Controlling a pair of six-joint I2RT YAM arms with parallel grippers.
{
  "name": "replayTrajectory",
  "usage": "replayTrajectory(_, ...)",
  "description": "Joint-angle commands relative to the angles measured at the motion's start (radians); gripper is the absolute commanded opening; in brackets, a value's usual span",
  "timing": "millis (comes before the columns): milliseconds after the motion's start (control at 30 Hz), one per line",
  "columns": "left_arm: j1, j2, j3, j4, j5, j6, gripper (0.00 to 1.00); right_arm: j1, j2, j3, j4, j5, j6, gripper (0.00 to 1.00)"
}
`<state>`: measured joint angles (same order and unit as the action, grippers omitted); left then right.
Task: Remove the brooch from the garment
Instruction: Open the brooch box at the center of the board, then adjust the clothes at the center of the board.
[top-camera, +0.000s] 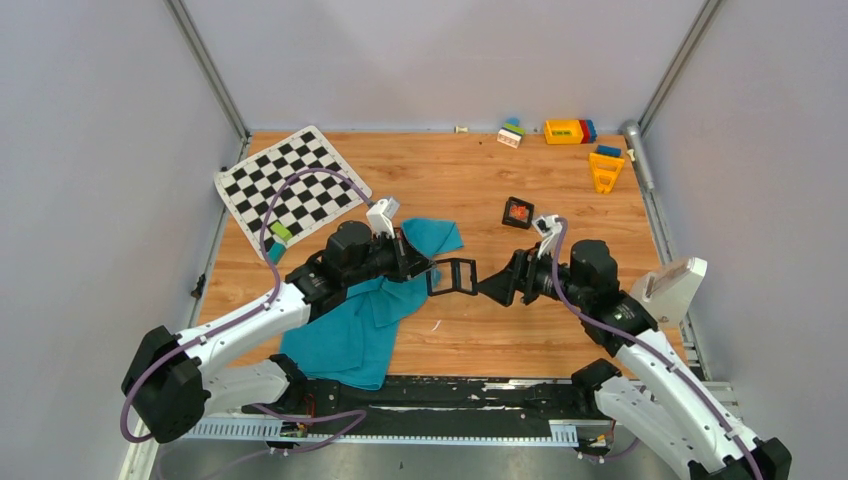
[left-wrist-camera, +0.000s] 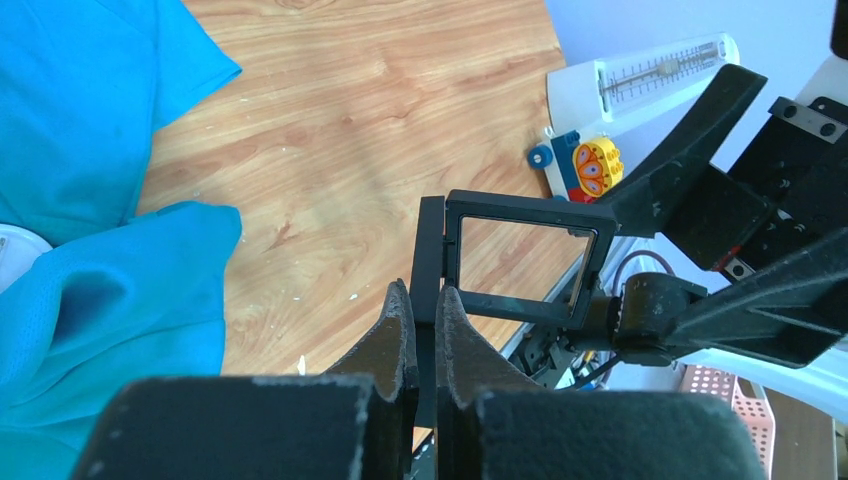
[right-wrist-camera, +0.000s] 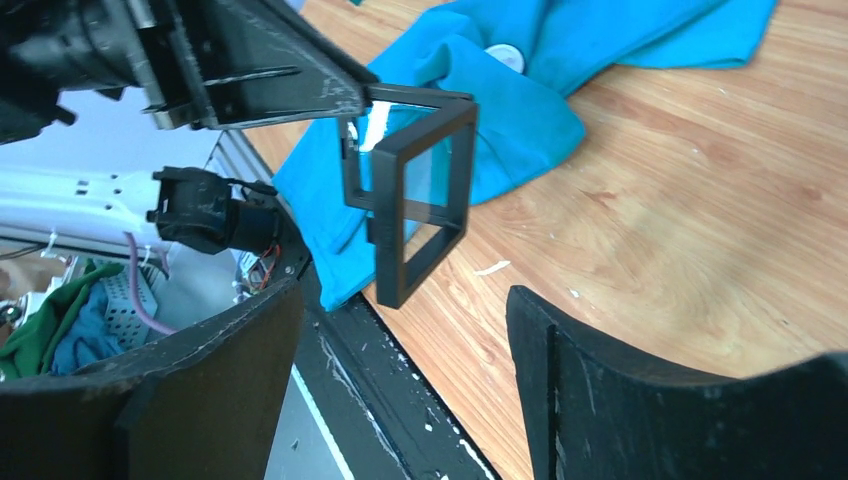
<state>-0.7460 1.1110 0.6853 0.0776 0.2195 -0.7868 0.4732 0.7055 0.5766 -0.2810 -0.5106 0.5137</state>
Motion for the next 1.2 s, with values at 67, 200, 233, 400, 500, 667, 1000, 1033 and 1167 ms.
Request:
replayTrajectory(67, -0.003, -0.008, 0.035, 0.026, 0.016, -0.009, 0.00, 0.010, 0.030, -0.001, 0.071, -0.093, -0.053, 0.70)
replayTrajectory(200, -0.002, -0.004, 0.038, 0.030, 0.025, -0.013, 0.00, 0.042, 0.073, 0.007, 0.072, -0.055, -0.059, 0.60)
replayTrajectory(233, -0.002, -0.002, 0.037, 0.031, 0.026, -0.016, 0.00, 0.047, 0.080, 0.009, 0.071, -0.047, -0.060, 0.58)
replayTrajectory(400, -0.001, 0.005, 0.037, 0.041, 0.038, -0.021, 0.00, 0.069, 0.108, 0.020, 0.089, -0.025, -0.055, 0.49)
replayTrajectory(500, -0.001, 0.010, 0.039, 0.042, 0.044, -0.018, 0.00, 0.073, 0.114, 0.024, 0.084, 0.008, -0.052, 0.37)
replayTrajectory(667, 0.004, 0.007, 0.031, 0.034, 0.032, -0.002, 0.03, 0.074, 0.101, 0.028, 0.032, 0.068, -0.030, 0.13)
replayTrajectory(1000, 0.011, 0.041, 0.108, -0.207, -0.099, 0.247, 0.73, 0.073, 0.149, 0.103, -0.216, 0.321, 0.007, 0.00)
replayTrajectory(1033, 0.011, 0.044, 0.109, -0.234, -0.167, 0.262, 0.75, 0.073, 0.161, 0.112, -0.226, 0.339, 0.013, 0.00)
replayTrajectory(1167, 0.011, 0.098, 0.154, -0.341, -0.389, 0.337, 0.75, 0.074, 0.211, 0.172, -0.253, 0.439, 0.031, 0.00)
